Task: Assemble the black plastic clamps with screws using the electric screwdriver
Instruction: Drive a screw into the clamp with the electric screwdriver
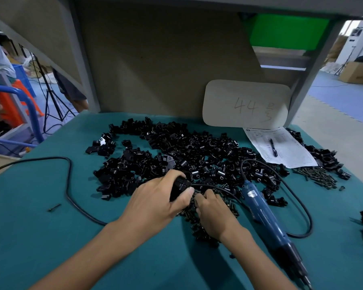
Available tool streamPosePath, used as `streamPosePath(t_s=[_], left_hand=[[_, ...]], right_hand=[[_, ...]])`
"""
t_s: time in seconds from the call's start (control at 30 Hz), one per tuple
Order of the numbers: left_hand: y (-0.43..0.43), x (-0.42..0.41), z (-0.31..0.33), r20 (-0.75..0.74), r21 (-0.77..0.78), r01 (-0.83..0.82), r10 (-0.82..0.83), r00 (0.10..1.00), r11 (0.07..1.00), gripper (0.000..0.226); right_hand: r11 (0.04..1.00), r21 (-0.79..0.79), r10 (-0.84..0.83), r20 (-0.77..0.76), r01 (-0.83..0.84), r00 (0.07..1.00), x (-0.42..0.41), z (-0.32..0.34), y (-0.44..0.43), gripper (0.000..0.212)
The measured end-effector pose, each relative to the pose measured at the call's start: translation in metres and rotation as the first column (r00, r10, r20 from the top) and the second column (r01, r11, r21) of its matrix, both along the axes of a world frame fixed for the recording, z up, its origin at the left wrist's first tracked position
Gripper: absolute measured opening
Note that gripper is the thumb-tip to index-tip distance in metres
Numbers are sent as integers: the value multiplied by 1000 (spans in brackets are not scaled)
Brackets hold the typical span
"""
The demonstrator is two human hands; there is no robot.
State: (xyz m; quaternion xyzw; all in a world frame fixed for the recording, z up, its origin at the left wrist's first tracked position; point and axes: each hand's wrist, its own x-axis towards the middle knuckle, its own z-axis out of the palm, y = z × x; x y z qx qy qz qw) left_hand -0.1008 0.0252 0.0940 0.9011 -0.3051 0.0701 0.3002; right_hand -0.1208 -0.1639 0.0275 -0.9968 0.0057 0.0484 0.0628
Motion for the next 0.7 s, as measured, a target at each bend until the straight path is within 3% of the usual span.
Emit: streamPosePath(t_s=[0.07, 0.13, 0.2, 0.27, 0.33, 0.47, 0.57, 0.63, 0.7], left_hand=[[0, 1, 0, 11, -15, -2, 2, 1000, 1000, 51], [0, 2, 0, 22, -21, 2, -1, 1000, 1000, 57], [0, 2, 0, 20, -30, 9, -8, 1000, 1000, 62], [1, 2, 0, 5, -50, 14, -13, 1000, 999, 62], [0, 2, 0, -4, -63, 11, -11, 1000, 998, 63], [-2, 0, 1, 8, -56, -15, 16, 1000, 998, 70], [-4, -1, 1, 25, -54, -19, 20, 999, 998, 73], [-4, -1, 2, 37, -53, -10, 12, 999, 999, 73], [-3, -1, 3, 47, -48, -1, 4, 999, 999, 72]], right_hand=[[997, 79, -28, 86, 21, 996, 0, 2, 1, 13], [948, 311, -128, 169, 71, 977, 0, 10, -2, 8], [767, 638, -216, 158, 67, 964, -3, 21, -7, 7], [567, 823, -250, 125, 41, 960, -6, 34, -11, 12], [473, 881, -231, 141, -15, 963, -9, 47, -11, 27], [179, 970, -277, 210, -164, 938, -19, 67, -2, 21], [42, 973, -315, 227, -226, 922, -25, 77, 7, 16], [28, 972, -310, 232, -235, 922, -28, 82, 10, 17], [74, 971, -300, 240, -229, 923, -30, 84, 11, 18]])
